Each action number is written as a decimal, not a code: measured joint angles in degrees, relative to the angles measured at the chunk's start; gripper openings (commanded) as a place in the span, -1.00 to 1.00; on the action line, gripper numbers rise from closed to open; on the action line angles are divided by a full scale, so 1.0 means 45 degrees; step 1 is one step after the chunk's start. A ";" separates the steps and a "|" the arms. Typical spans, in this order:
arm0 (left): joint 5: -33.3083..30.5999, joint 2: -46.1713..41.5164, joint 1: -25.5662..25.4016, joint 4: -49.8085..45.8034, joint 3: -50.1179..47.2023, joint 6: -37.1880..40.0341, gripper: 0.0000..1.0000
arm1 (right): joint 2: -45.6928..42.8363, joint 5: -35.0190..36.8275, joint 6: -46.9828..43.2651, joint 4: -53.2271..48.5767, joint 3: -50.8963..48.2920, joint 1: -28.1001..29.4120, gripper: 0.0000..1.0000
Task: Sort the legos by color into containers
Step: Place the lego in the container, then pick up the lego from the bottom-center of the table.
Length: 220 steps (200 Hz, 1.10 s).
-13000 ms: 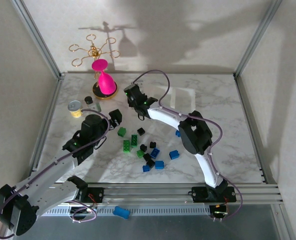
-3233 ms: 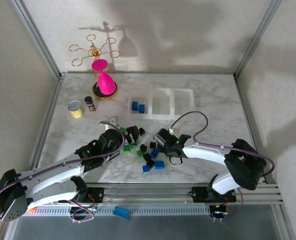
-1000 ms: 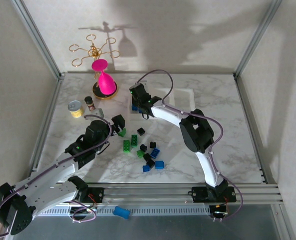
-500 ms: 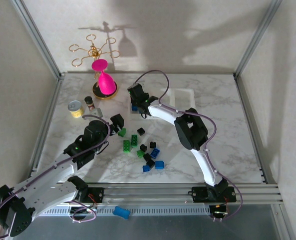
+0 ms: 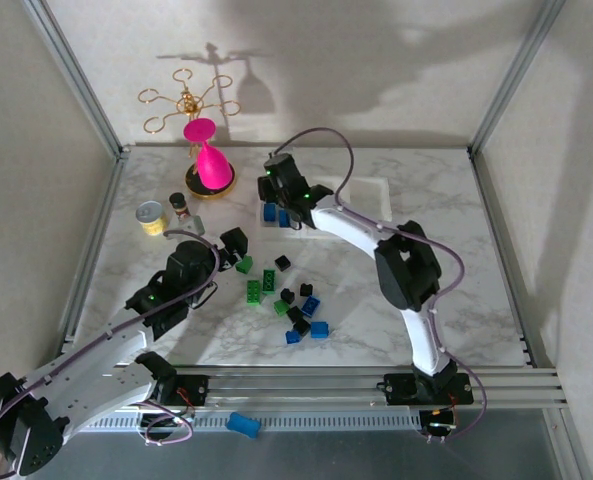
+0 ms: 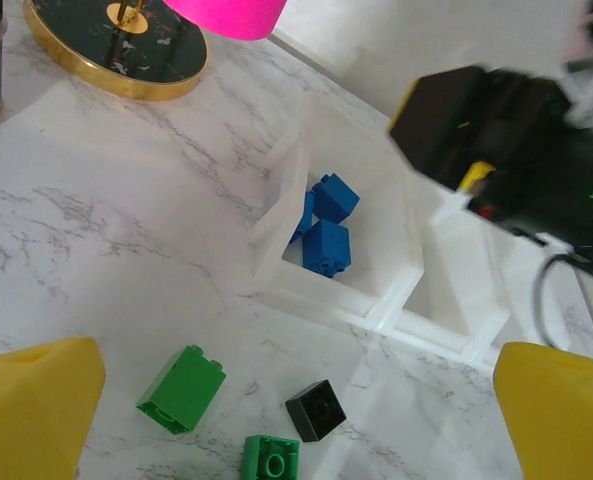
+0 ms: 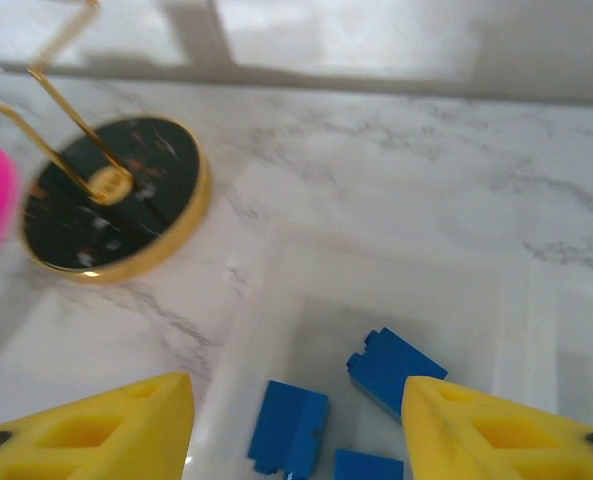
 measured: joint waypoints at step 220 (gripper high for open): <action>0.0073 -0.0063 -0.2380 -0.0005 -0.0374 -0.1112 0.99 | -0.8670 -0.1632 0.3415 -0.2438 -1.1414 0.2574 0.59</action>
